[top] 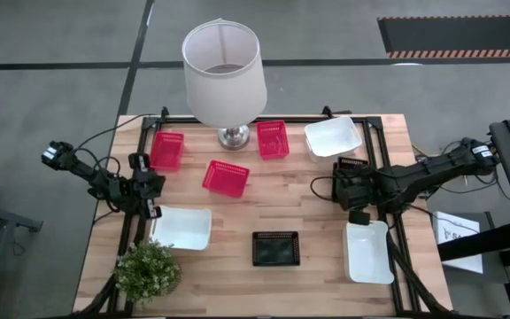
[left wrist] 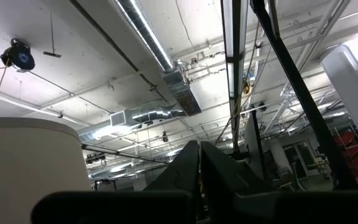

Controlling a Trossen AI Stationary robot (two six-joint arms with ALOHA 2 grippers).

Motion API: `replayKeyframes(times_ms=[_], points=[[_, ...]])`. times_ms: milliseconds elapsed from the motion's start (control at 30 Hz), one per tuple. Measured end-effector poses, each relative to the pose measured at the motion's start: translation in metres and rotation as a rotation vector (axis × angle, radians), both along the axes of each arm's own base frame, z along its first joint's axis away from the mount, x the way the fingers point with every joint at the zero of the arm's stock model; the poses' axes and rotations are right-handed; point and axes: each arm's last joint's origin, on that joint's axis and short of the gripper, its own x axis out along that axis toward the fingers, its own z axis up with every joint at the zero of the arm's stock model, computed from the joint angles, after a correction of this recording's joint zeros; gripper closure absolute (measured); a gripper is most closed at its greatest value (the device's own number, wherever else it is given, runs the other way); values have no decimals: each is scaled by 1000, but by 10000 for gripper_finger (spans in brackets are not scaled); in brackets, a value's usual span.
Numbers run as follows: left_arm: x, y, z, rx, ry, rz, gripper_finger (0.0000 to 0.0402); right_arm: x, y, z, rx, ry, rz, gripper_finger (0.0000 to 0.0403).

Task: Stack baskets by color
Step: Stack the top left black bin on top of the top right black bin

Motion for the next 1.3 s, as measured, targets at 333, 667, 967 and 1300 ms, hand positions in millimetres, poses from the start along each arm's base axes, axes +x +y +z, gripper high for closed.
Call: replayKeyframes(times_ms=[333, 667, 967, 1300], points=[[0, 0, 0, 0, 0, 1, 402, 3, 0, -5, -18, -39, -6, 342], [0, 0, 0, 0, 0, 1, 402, 3, 1, -4, 14, -45, -18, 319], [0, 0, 0, 0, -1, 1, 402, 5, 2, 2, 29, -73, -16, 344], [0, 0, 0, -1, -2, 1, 402, 5, 1, -3, 20, -75, -12, 379]])
